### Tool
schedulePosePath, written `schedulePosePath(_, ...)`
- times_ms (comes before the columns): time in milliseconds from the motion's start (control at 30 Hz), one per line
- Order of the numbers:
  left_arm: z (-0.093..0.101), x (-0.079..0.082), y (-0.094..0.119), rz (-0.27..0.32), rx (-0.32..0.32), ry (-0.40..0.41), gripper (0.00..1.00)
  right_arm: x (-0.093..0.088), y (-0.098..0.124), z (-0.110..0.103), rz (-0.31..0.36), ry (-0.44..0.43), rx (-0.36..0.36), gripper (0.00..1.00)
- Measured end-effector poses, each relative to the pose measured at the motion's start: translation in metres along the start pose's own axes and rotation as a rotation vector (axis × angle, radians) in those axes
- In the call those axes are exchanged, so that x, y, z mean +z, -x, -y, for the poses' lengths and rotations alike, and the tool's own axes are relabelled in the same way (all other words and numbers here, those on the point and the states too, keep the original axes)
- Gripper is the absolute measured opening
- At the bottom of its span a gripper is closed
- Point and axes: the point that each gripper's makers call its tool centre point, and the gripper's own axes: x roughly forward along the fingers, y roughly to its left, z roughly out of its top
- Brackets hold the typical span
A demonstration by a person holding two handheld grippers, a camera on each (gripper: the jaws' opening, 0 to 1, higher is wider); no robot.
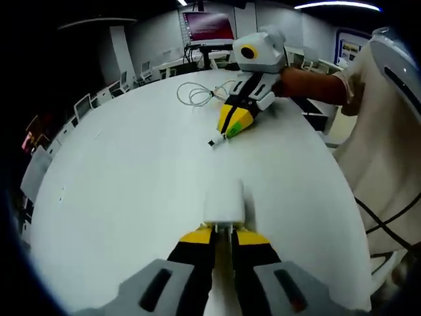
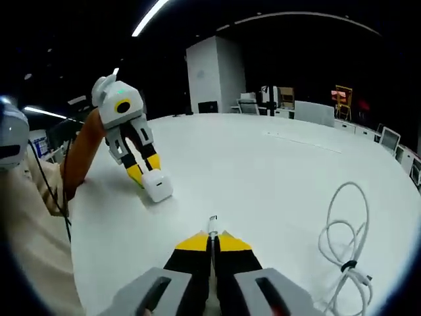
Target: Plug the desk Type‑C cable into the charger adapter.
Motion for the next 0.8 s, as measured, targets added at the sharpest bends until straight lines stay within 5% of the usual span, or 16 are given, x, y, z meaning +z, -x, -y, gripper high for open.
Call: schedulePosePath(800, 0.0, 0.002, -0.001, 0.003, -0.001, -0.021, 0.11, 0.018, 0.005, -0.011, -0.077, -0.022, 0.307, 0.03)
